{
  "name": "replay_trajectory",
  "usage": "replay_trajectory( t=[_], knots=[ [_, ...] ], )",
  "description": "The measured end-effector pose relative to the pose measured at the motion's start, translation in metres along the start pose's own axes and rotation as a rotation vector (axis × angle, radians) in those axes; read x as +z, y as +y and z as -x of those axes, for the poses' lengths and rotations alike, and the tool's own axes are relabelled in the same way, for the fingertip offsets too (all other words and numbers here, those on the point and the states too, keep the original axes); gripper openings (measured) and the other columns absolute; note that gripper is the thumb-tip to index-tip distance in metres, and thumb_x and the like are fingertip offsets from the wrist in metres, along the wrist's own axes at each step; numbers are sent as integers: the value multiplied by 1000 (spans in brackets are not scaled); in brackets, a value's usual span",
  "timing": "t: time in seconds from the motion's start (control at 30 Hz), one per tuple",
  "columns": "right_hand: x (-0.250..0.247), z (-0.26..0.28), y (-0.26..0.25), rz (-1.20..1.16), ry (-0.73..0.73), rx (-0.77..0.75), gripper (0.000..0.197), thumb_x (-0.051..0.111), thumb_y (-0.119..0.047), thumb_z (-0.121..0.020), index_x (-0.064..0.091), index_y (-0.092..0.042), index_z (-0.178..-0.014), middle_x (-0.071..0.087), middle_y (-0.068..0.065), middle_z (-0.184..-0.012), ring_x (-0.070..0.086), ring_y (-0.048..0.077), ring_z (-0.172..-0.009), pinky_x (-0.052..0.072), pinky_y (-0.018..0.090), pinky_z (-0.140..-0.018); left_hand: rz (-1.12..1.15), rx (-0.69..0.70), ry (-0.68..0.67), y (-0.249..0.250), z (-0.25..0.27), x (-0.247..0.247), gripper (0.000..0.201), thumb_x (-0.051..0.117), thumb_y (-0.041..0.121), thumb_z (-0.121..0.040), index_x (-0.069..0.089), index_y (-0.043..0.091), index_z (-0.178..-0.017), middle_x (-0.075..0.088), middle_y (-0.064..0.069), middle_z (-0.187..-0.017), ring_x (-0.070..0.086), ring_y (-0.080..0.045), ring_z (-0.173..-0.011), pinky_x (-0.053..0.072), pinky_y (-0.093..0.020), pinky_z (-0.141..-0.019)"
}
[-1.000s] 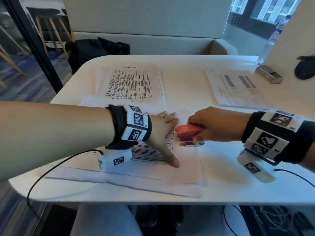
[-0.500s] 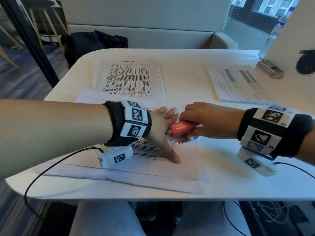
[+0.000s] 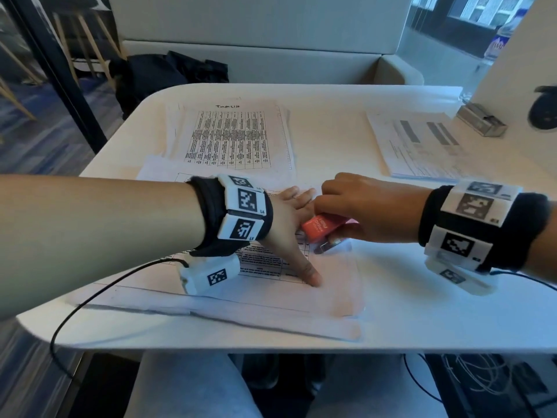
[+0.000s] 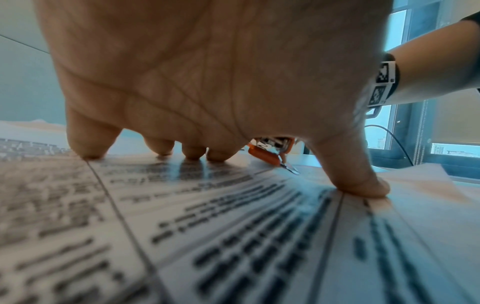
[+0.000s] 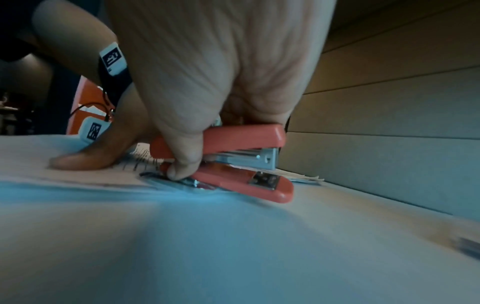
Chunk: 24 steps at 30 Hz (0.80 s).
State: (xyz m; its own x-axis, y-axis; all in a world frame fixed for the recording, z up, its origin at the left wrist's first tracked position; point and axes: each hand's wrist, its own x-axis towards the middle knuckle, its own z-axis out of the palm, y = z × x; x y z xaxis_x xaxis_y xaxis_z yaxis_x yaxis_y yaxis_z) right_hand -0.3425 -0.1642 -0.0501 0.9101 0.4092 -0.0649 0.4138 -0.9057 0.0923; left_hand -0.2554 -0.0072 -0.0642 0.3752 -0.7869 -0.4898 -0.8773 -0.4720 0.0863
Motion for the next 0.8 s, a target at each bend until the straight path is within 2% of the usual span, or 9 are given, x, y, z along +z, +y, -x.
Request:
replay_trajectory(
  t=[0.07,0.13,0.2,0.27,0.33,0.4,0.57,0.67,0.8],
  knots=[
    [-3,1,-3,-126,-72,92,23,71,-37,-82,52,-31,-94,49,-11,-87,46,13,-80,35,23,-67,-7,-3,-3,-1,-2,2,134,61,88,-50,-18,41,-148,-26,8,-157,-26,-18,-144,-6,-42,-117],
    [-3,0,-2,-184,-178,200,29,69,-36,-82,40,-38,-77,48,-11,-83,49,14,-80,35,23,-64,-10,-3,-2,-2,-4,3,139,59,90,-46,-19,38,-149,-27,7,-157,-28,-18,-143,-6,-43,-119],
    [-2,-1,-2,-181,-165,201,27,70,-37,-82,43,-38,-81,47,-10,-84,47,14,-80,34,23,-65,-2,5,1,-2,-4,3,136,60,89,-48,-18,39,-149,-27,7,-157,-28,-17,-143,-9,-40,-118],
    [0,2,-3,-69,-8,52,33,72,-39,-81,45,-30,-99,48,-8,-85,43,13,-78,33,24,-68,4,10,-1,-1,-1,2,130,61,86,-52,-16,43,-148,-26,9,-157,-27,-16,-143,-8,-37,-114],
    [0,4,-3,66,108,-102,42,73,-38,-80,39,-26,-102,54,-2,-83,43,15,-71,36,28,-63,-4,10,-1,-1,0,1,129,60,87,-52,-15,45,-147,-24,10,-158,-26,-18,-144,-5,-42,-115],
    [-1,4,-3,100,138,-160,42,72,-39,-81,39,-24,-102,56,1,-84,46,17,-69,41,30,-60,-12,-1,-5,-1,-1,1,131,59,89,-50,-15,44,-148,-23,10,-158,-26,-19,-144,-3,-44,-116],
    [1,-1,-2,-194,-132,182,31,67,-48,-82,45,-34,-98,43,-11,-90,46,11,-81,31,19,-60,-22,10,6,-3,-7,5,144,52,97,-34,-16,41,-148,-25,8,-158,-27,-19,-143,-5,-45,-120],
    [-2,-1,-8,-107,-17,50,34,63,-51,-82,36,-39,-99,49,-9,-91,44,10,-79,34,23,-66,-1,7,7,-3,-3,4,129,60,90,-46,-7,47,-148,-22,10,-159,-26,-19,-144,-6,-41,-117],
    [-5,-1,-11,210,125,-194,37,54,-52,-85,42,-23,-105,61,1,-94,55,22,-79,48,36,-67,-9,16,9,0,-1,2,117,60,88,-52,3,49,-146,-14,11,-160,-25,-21,-145,-1,-43,-117]
  ],
)
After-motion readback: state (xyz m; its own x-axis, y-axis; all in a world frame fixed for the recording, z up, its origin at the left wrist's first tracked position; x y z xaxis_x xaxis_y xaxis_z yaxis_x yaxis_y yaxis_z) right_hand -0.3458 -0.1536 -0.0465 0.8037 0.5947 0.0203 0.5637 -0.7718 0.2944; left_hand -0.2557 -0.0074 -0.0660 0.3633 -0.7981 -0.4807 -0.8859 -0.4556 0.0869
